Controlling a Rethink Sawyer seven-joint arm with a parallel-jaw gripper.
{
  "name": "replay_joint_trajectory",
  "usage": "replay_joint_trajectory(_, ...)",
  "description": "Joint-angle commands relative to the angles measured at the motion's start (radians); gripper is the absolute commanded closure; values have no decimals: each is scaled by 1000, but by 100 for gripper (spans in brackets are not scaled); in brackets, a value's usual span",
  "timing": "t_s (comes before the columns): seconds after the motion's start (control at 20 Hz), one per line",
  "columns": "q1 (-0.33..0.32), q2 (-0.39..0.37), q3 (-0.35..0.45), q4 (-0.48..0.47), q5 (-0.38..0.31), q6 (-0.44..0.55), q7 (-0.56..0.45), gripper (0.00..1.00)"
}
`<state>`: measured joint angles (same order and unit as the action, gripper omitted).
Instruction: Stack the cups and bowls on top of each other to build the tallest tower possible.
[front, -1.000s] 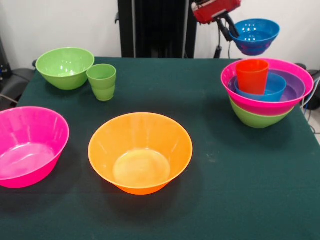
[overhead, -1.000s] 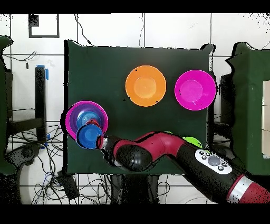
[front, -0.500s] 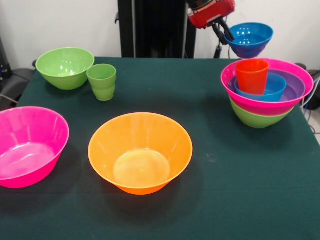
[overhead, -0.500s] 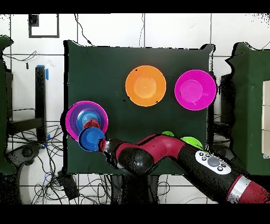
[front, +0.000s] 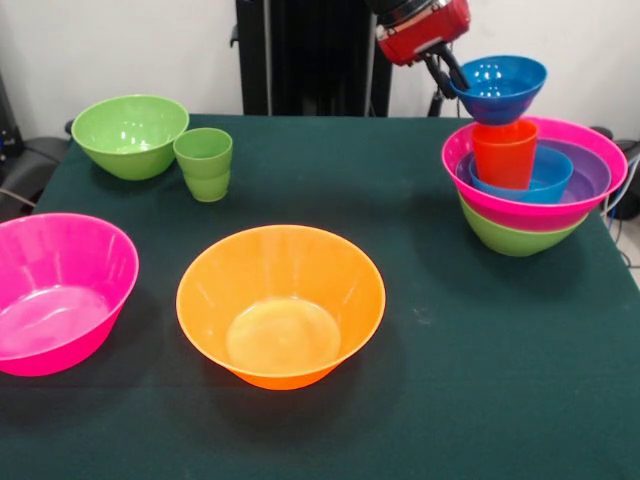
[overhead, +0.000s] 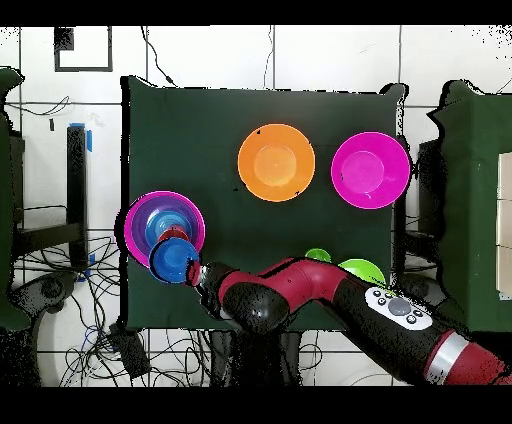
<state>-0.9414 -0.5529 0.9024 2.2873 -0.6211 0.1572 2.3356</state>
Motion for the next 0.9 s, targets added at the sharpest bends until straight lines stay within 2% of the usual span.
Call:
replay_joint_trajectory(0.05,75,62,-91,-52,-77,-89,34,100)
replay_joint_trajectory(0.6,76,79,-117,-74,-61,-96,11,100)
replay_joint_trajectory(0.9,90,88,-158,-102,-79,-110,10,100)
